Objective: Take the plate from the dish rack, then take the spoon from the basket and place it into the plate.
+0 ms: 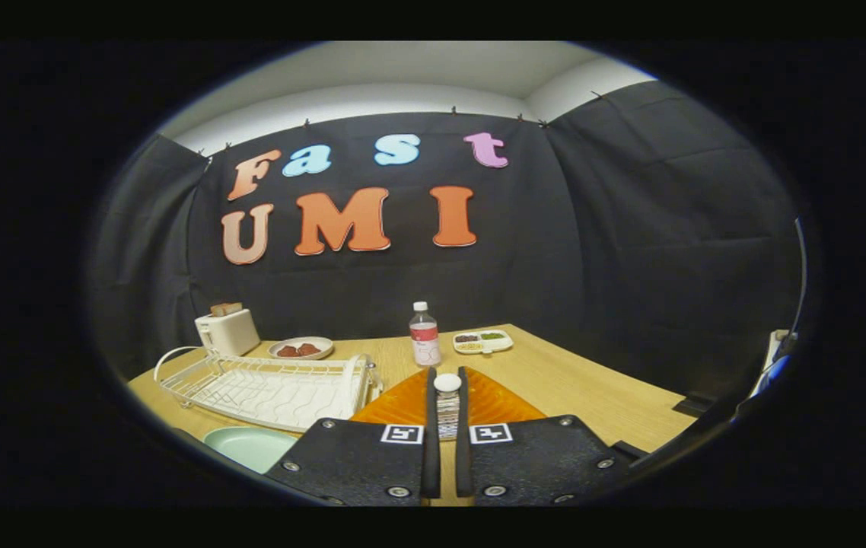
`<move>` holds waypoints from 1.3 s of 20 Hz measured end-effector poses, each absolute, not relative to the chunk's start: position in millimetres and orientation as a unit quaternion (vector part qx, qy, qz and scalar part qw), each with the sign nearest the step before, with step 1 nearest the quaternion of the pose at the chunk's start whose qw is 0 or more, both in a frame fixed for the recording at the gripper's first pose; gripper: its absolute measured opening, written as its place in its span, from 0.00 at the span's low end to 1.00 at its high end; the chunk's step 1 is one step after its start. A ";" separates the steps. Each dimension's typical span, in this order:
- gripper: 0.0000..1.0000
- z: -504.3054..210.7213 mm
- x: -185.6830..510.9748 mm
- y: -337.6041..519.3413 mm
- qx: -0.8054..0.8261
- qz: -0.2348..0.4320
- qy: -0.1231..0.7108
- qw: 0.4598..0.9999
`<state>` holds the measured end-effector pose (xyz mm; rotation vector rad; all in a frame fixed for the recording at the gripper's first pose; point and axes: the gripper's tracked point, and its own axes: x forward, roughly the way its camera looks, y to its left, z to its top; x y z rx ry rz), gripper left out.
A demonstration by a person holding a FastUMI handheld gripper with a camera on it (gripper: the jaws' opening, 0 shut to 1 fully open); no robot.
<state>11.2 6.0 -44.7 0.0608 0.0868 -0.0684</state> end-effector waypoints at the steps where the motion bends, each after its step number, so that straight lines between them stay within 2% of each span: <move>1: 0.08 -39.7 4.1 6.9 0.029 -0.032 0.039 0.998; 11: 0.08 -17.8 -53.0 69.1 0.028 0.021 0.023 0.999; 26: 0.08 -84.7 -89.3 183.9 0.033 0.135 0.075 0.988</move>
